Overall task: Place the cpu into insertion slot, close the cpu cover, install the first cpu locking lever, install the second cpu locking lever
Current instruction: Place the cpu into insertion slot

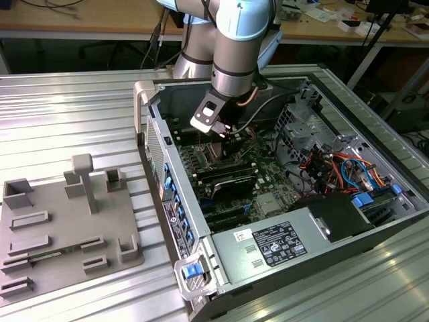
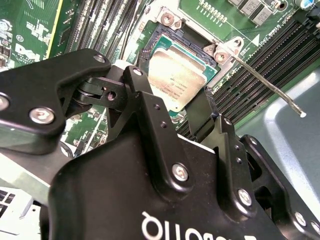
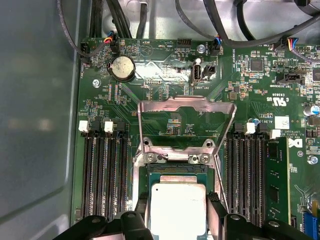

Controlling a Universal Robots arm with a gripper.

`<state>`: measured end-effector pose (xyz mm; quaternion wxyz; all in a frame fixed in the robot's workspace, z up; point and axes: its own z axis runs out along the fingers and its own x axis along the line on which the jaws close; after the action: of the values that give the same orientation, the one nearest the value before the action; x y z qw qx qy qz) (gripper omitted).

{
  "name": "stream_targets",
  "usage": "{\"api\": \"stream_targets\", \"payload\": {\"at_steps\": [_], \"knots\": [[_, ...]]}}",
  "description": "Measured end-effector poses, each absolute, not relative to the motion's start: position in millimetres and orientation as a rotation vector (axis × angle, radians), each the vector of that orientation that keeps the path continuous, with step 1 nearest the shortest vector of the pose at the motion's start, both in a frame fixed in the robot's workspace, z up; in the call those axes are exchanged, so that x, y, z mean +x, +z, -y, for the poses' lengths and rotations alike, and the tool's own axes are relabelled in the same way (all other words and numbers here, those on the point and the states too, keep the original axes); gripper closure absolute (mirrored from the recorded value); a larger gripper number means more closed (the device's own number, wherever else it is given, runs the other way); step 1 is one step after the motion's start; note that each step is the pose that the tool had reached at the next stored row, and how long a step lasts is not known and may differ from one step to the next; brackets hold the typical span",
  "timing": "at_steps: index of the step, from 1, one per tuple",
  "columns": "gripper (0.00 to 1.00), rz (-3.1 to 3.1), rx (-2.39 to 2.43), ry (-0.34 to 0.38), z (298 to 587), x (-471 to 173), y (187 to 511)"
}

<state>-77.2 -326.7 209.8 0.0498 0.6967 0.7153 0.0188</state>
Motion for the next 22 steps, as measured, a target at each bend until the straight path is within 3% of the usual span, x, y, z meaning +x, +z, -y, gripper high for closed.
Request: {"api": "stream_targets", "payload": {"at_steps": [22], "knots": [[0.45, -2.169, 2.131, 0.055, 326.6, -76.3, 198.8]]}}
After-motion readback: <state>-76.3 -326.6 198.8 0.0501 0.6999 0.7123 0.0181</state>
